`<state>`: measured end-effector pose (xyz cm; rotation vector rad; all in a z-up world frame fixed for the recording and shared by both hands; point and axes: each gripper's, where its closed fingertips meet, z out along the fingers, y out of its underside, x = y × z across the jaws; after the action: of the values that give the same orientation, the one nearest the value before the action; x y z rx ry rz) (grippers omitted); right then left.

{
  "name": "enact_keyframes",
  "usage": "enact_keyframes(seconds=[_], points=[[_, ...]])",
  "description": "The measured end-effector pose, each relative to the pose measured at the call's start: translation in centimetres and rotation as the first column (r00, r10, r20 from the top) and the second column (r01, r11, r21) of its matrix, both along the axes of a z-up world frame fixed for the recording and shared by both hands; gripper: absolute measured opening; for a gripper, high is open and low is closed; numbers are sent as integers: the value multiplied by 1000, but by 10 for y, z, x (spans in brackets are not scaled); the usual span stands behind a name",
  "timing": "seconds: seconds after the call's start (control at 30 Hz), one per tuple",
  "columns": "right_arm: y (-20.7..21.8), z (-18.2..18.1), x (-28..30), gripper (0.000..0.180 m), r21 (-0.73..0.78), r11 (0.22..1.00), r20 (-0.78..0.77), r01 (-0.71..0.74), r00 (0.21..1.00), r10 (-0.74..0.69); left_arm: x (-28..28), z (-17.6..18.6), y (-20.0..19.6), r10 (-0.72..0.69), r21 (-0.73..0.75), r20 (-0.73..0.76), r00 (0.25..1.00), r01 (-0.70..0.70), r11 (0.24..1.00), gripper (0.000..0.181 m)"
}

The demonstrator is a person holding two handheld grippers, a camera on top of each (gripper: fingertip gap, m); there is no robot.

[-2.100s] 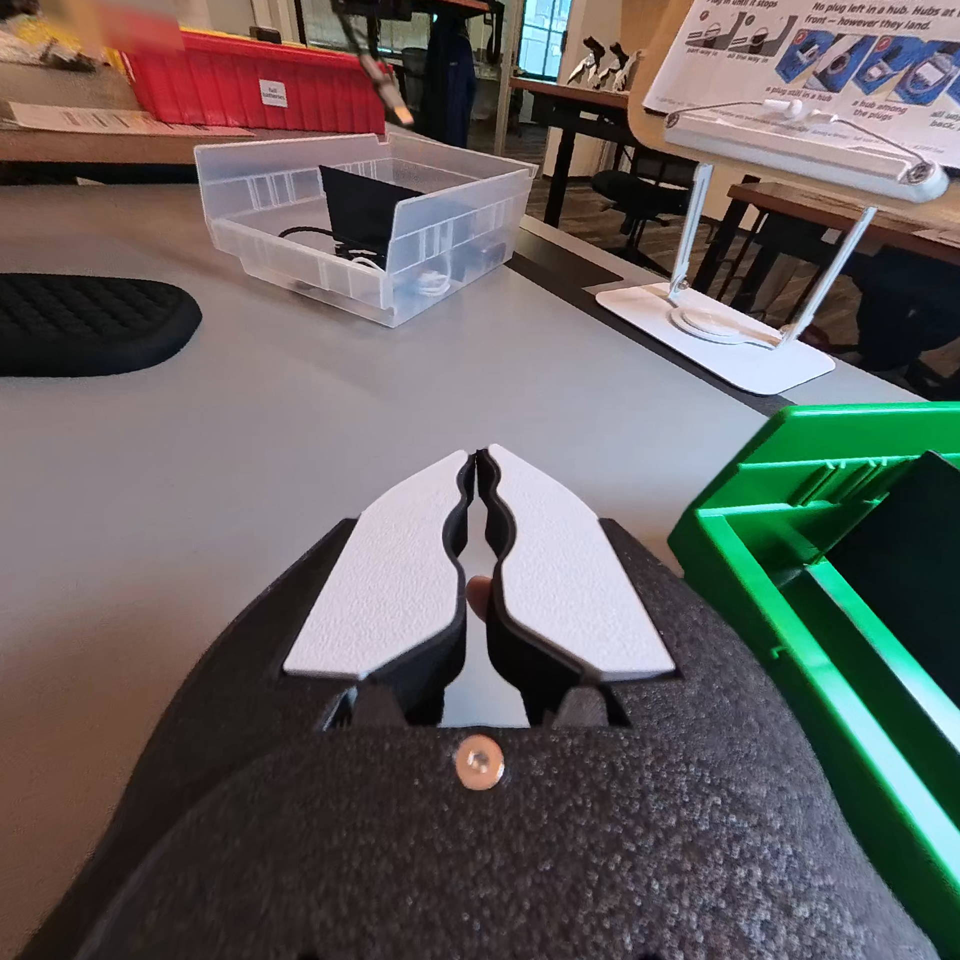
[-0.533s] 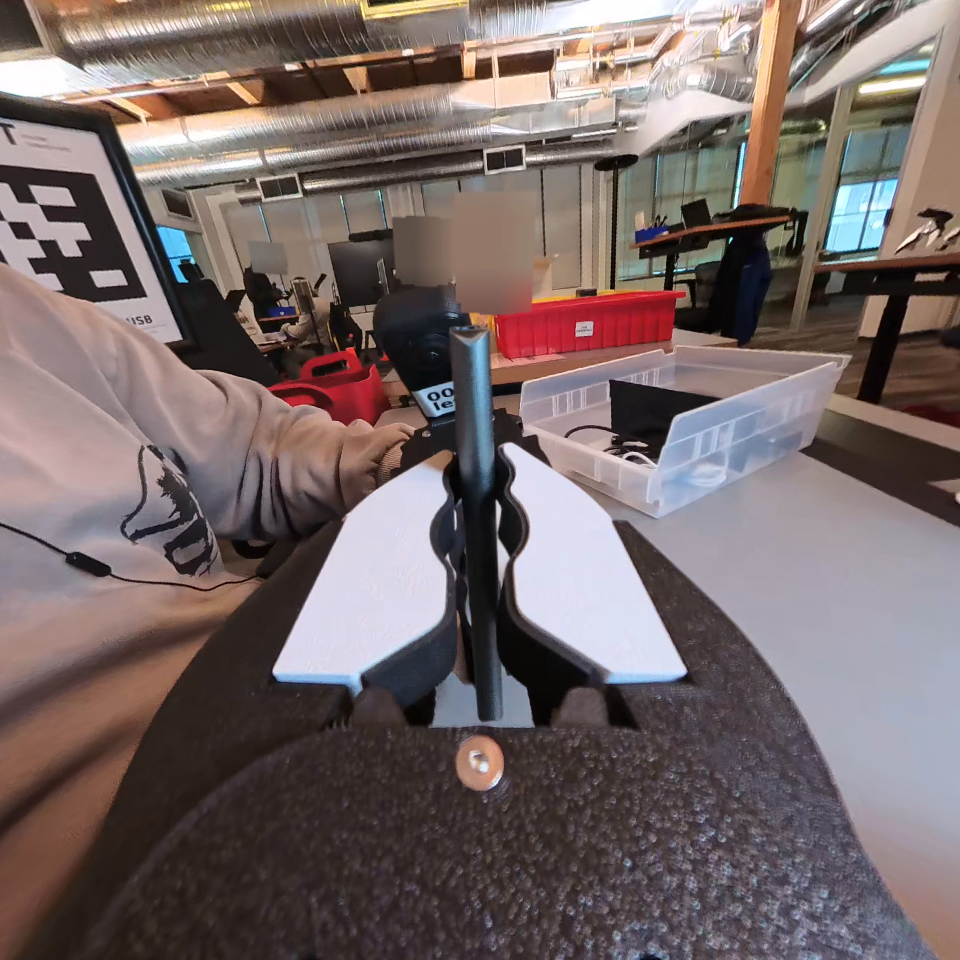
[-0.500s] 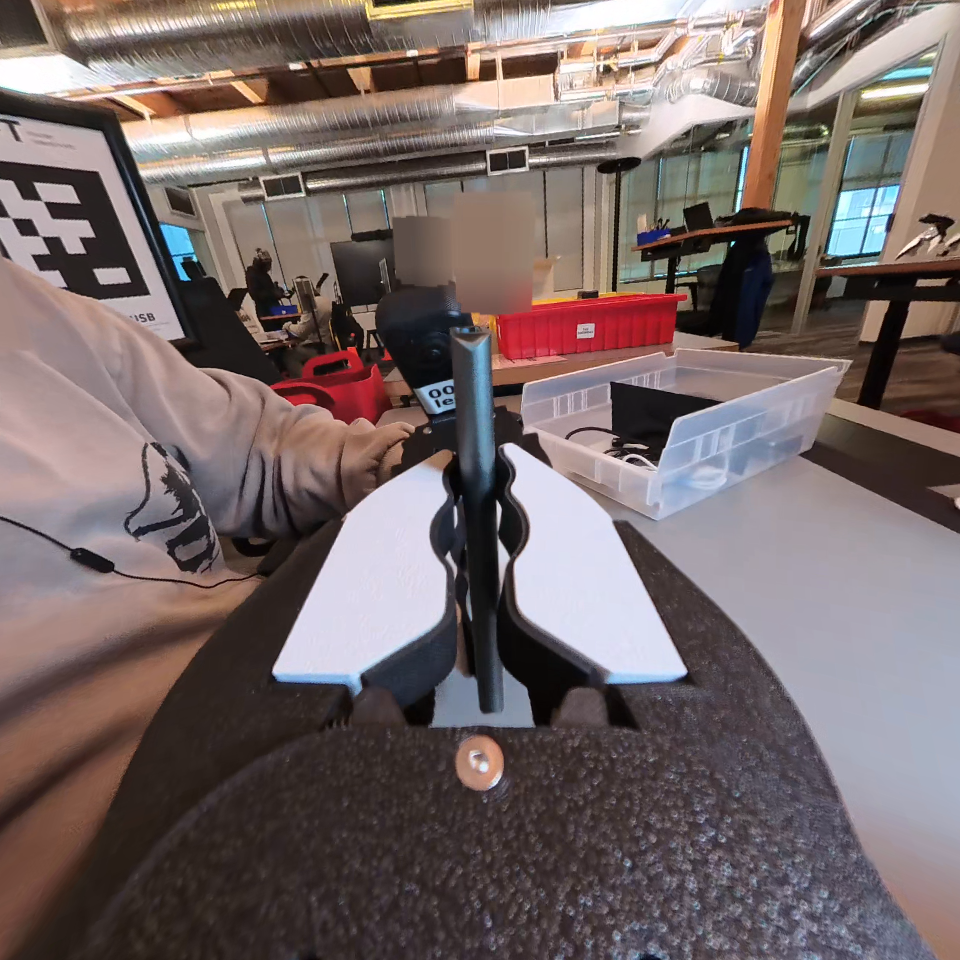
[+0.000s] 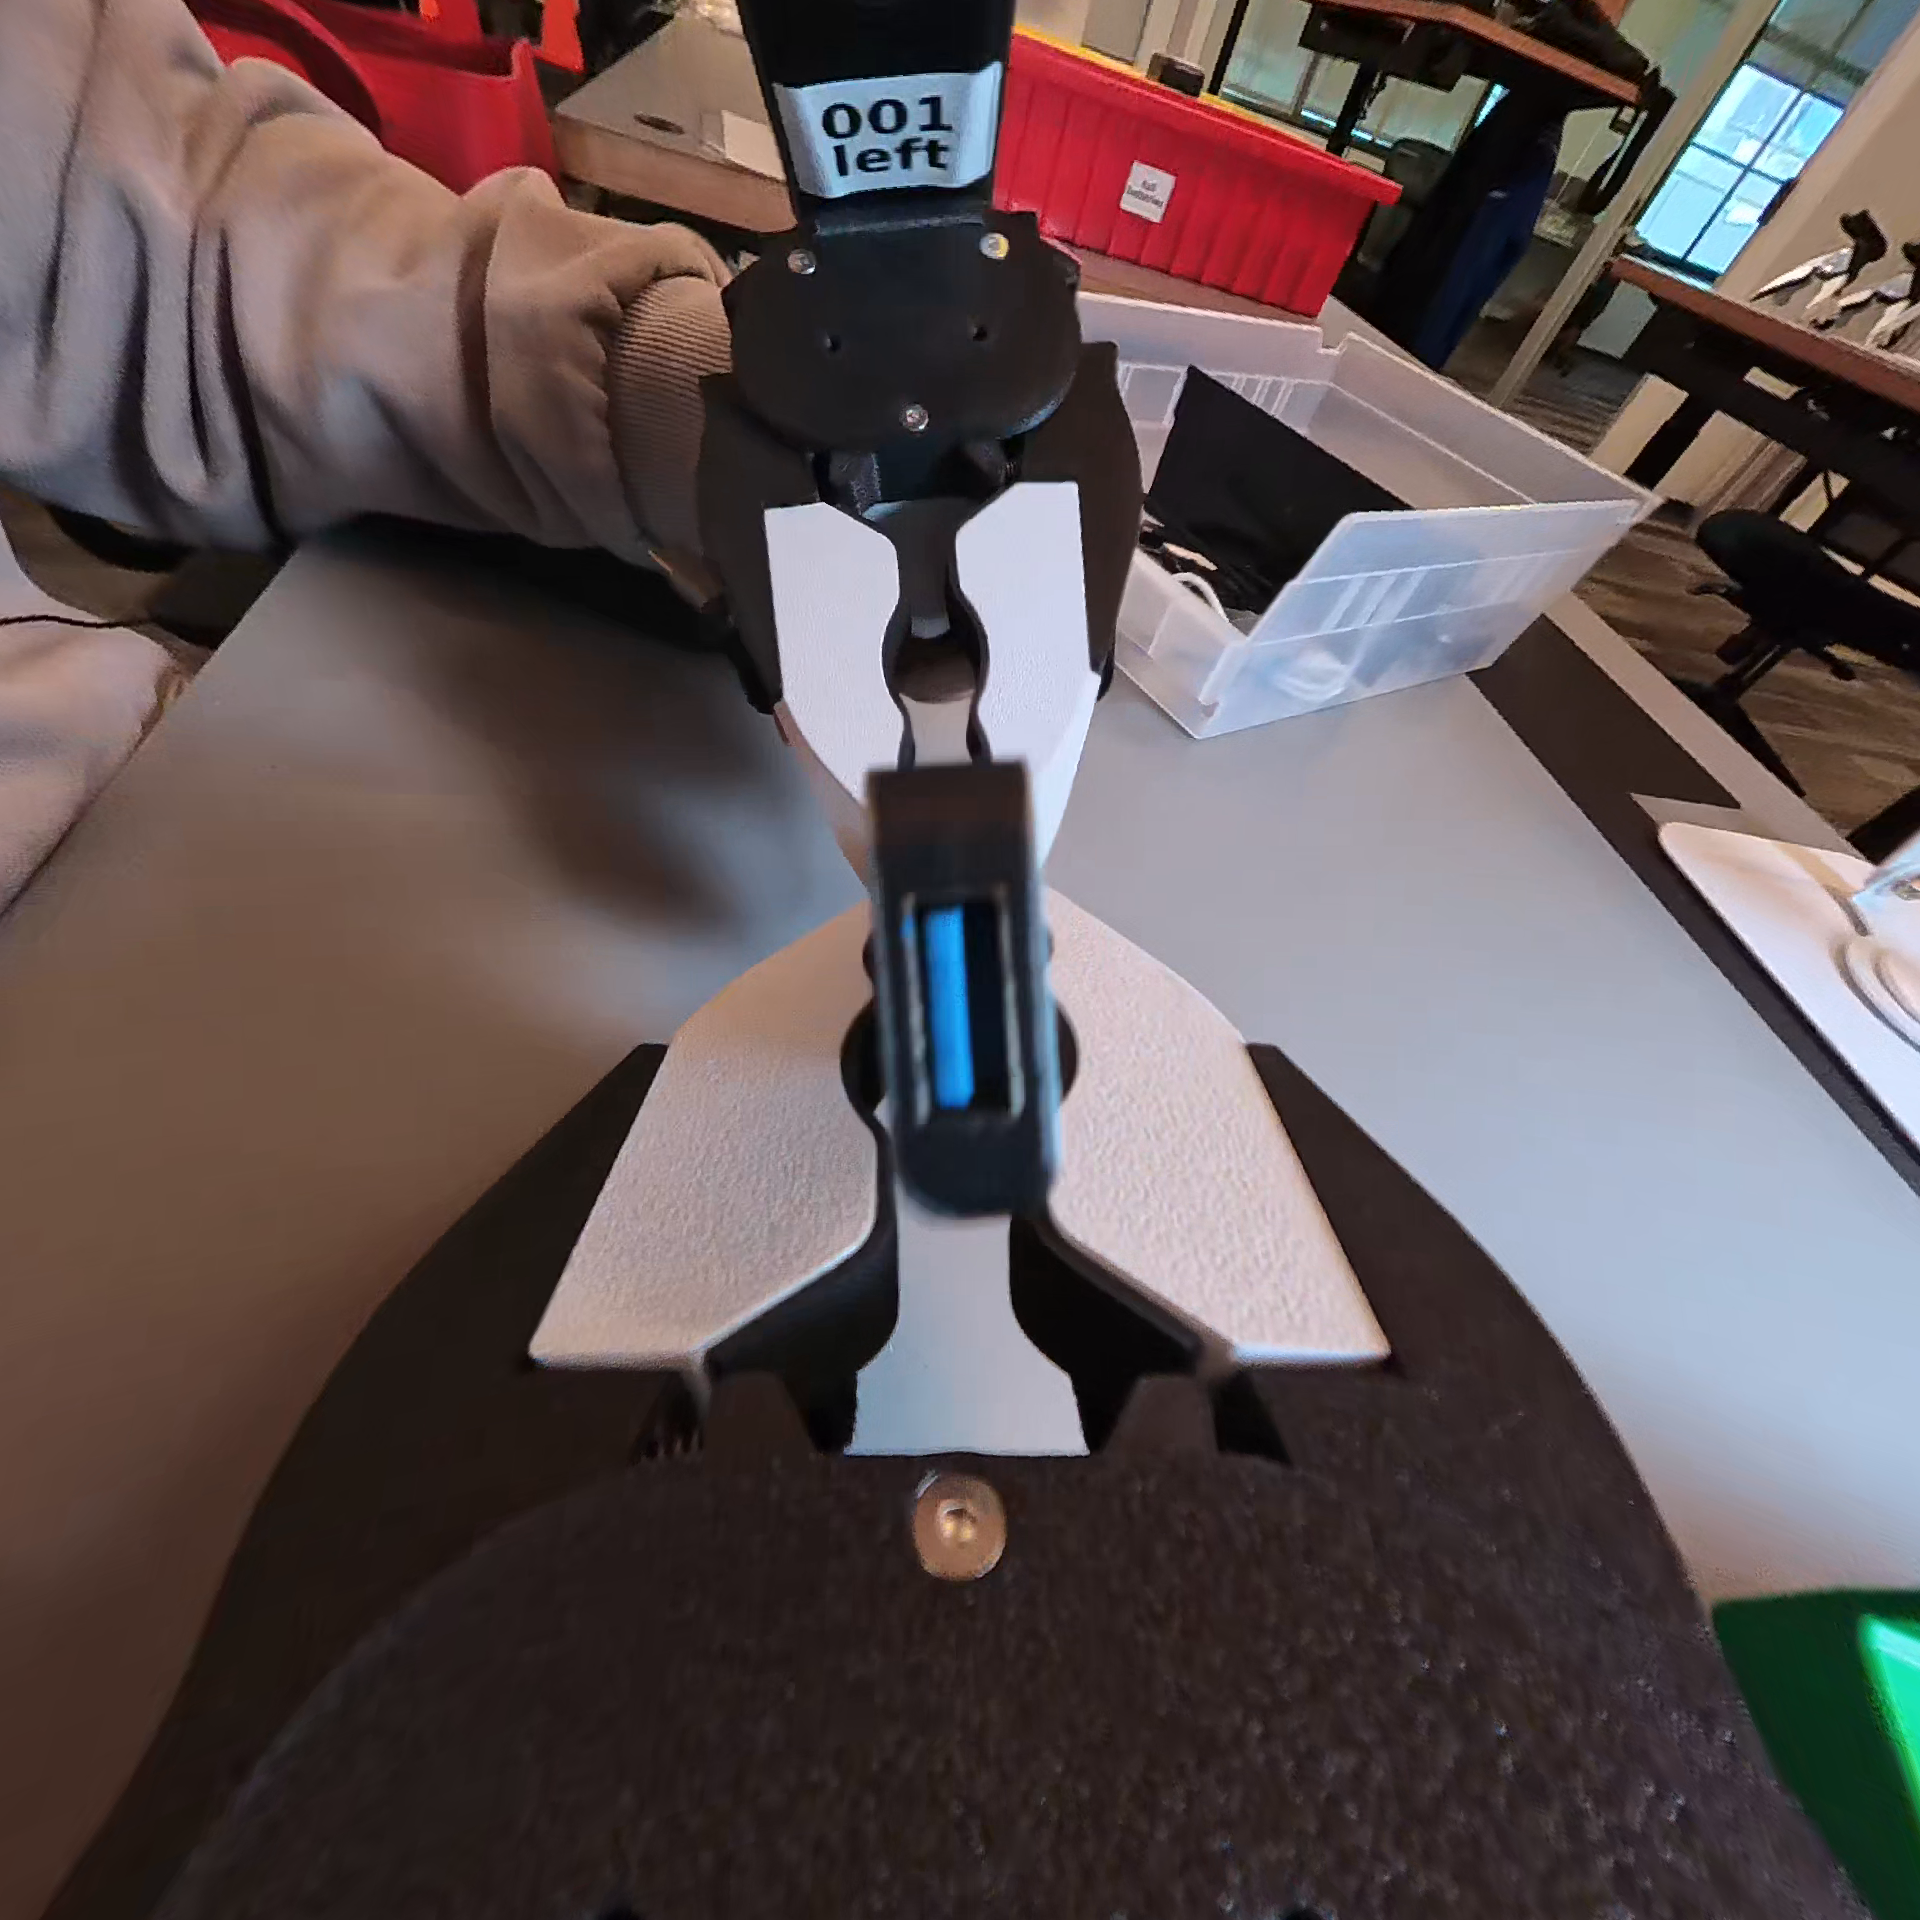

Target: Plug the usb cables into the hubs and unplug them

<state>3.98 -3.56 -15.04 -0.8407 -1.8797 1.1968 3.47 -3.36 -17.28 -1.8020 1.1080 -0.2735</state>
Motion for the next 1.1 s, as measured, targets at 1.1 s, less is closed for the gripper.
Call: enact_keyframes(seconds=[1.1], points=[[47, 43, 3, 11, -60, 971, -161, 232, 958, -239, -147, 89, 25, 401, 193, 464, 790, -532, 824, 16]])
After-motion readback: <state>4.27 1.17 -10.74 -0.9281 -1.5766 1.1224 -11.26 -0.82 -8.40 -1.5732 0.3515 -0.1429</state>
